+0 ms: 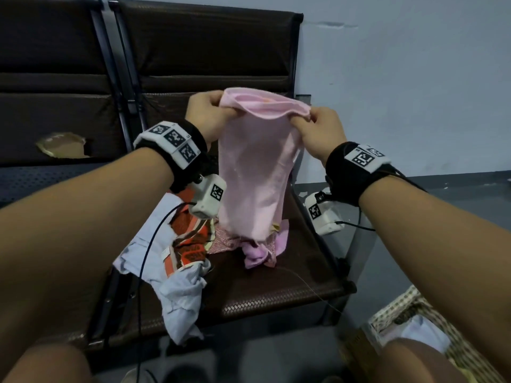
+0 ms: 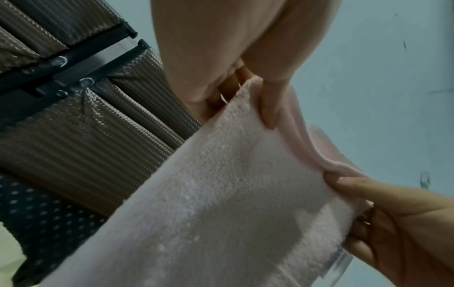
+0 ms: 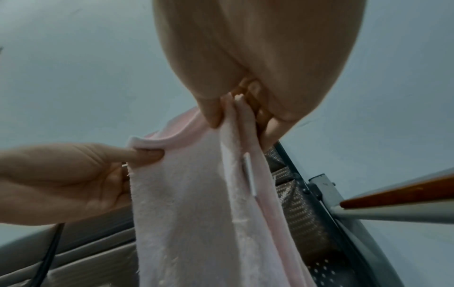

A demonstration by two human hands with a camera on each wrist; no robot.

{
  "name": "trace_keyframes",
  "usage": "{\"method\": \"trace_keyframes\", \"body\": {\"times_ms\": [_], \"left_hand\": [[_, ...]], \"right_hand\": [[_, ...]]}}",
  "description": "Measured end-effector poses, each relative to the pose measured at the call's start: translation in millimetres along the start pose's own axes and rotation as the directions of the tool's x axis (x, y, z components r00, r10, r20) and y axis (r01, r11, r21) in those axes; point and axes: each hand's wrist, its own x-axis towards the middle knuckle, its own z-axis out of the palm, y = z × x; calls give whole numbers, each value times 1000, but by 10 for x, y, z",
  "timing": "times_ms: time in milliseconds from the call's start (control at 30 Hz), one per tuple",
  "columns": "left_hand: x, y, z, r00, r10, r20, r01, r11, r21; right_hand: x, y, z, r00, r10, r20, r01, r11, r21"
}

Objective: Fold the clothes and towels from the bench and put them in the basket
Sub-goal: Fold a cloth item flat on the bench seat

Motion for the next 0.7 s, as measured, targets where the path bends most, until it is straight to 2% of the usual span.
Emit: {"method": "trace_keyframes", "body": {"times_ms": [67, 133, 233, 300, 367, 400, 467, 533, 600, 633, 700], "left_hand": [[-5, 11, -54, 999, 33, 1, -33, 999, -38], [-99, -90, -128, 1000, 15, 11, -14, 999, -41], [-458, -389, -195, 987, -90, 135, 82, 995, 63], [-795, -647, -196, 953, -195, 231, 156, 972, 178], [-1126, -902, -197, 887, -311, 341, 212, 930, 299], [-1274, -1014, -197, 832, -375, 408, 228, 903, 365], [-1508, -1203, -218, 699, -494, 517, 252, 847, 468], [-1637, -1349, -220, 585, -593, 552, 295, 790, 537], [-1684, -1431, -192, 506, -682, 527, 354, 722, 594], [-1673, -1465, -178, 490, -709, 507, 373, 696, 613], [-1593, -1523, -168, 501, -730, 464, 395, 670, 629]], "right_hand": [[-28, -46, 4, 999, -41, 3, 41, 996, 82], [-120, -27, -2, 998, -53, 42, 48, 993, 105], [-357, 143, 62, 984, 17, 177, -24, 999, 36], [-579, 314, 129, 944, 98, 314, -85, 995, -54], [-833, 511, 201, 855, 198, 479, -125, 976, -180], [-966, 608, 238, 790, 265, 553, -156, 959, -236], [-1237, 794, 294, 625, 411, 663, -304, 911, -278], [-1453, 930, 341, 473, 507, 720, -440, 844, -305], [-1552, 1028, 372, 404, 562, 721, -457, 808, -373], [-1558, 1063, 387, 391, 577, 718, -461, 797, -390], [-1498, 1114, 416, 403, 597, 694, -481, 783, -394]]}}
